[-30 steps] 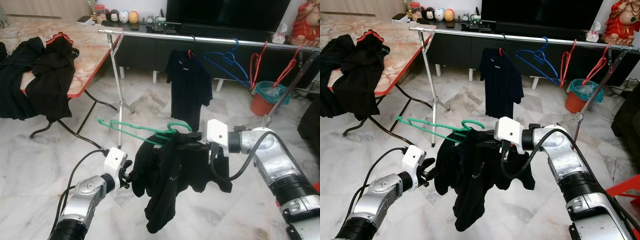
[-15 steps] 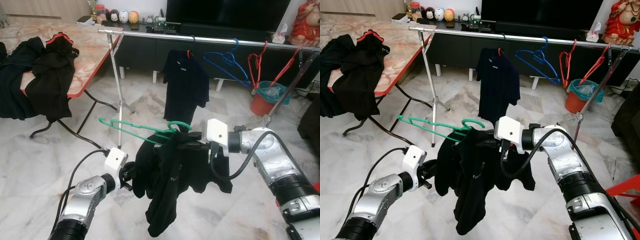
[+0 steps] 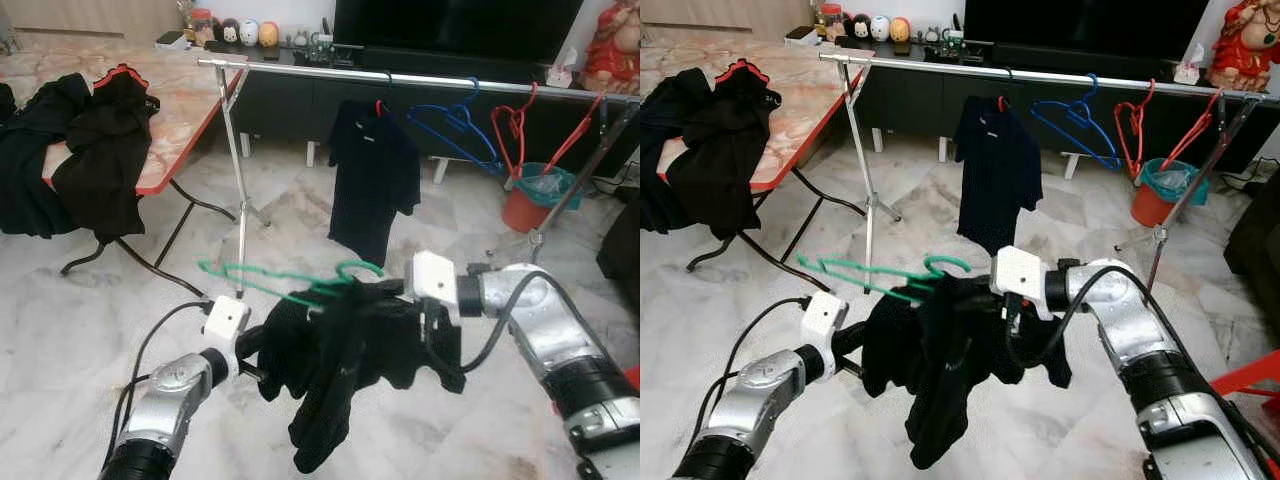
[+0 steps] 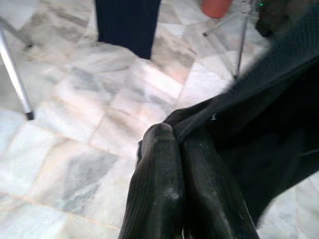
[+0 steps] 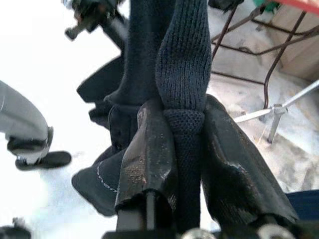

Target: Hang hanger

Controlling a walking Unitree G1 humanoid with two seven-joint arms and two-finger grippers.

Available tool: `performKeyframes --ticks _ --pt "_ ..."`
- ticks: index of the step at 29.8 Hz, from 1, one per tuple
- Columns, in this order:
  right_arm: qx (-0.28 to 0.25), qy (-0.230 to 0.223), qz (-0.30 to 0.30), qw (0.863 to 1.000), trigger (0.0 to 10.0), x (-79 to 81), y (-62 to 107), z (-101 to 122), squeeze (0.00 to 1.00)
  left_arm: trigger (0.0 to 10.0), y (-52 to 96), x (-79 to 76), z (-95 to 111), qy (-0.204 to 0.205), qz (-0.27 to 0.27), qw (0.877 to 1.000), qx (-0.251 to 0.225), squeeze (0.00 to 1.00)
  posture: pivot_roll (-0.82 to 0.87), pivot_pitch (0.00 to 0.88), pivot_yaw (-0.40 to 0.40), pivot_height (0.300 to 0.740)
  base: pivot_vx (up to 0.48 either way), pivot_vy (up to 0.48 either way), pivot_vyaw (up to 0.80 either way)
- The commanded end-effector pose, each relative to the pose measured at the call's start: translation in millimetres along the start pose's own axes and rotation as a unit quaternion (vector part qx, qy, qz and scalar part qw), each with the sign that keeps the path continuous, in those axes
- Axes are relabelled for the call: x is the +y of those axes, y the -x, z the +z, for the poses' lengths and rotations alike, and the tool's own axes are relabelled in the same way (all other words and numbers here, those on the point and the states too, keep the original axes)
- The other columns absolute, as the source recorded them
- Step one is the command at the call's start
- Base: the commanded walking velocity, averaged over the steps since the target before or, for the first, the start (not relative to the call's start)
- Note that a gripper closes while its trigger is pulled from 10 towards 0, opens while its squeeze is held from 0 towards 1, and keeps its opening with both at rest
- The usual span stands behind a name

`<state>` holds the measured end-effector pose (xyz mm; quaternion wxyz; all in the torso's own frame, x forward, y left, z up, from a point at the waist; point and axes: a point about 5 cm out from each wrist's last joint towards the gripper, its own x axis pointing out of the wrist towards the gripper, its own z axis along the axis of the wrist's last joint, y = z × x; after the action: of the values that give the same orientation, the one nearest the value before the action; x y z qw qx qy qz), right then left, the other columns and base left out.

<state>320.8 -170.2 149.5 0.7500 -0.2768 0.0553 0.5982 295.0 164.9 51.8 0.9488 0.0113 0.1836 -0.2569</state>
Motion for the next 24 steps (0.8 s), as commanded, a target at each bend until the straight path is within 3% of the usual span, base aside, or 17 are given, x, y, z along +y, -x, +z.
performKeyframes --ticks 1,12,16,22,24 --pt "0.001 0.014 -0.003 1.000 0.0 -2.1 5.6 3 0.00 0.0 0.7 2.4 -2 -0.001 0.007 1.000 0.001 0.00 0.05 0.000 -0.048 0.740 0.000 0.000 0.00" --pt "0.046 0.012 0.011 0.999 0.0 1.8 18.6 -11 0.00 0.0 4.5 5.3 -9 0.004 0.021 1.000 0.013 0.00 0.05 0.000 -0.042 0.740 0.000 0.000 0.00" --pt "0.126 0.036 0.057 0.990 0.0 9.7 27.4 -25 0.00 0.0 5.1 5.8 -10 0.000 0.021 1.000 0.019 0.00 0.04 0.000 -0.042 0.740 0.000 0.000 0.00" --pt "0.154 0.037 0.052 0.986 0.0 8.9 26.6 -30 0.00 0.0 5.2 5.5 -11 -0.006 0.018 1.000 0.023 0.00 0.04 0.000 -0.042 0.740 0.000 0.000 0.00" --pt "0.222 0.065 0.063 0.971 0.0 10.8 29.2 -41 0.00 0.0 5.4 4.1 -13 -0.011 0.014 0.999 0.028 0.00 0.05 0.000 -0.041 0.740 0.000 0.000 0.00"
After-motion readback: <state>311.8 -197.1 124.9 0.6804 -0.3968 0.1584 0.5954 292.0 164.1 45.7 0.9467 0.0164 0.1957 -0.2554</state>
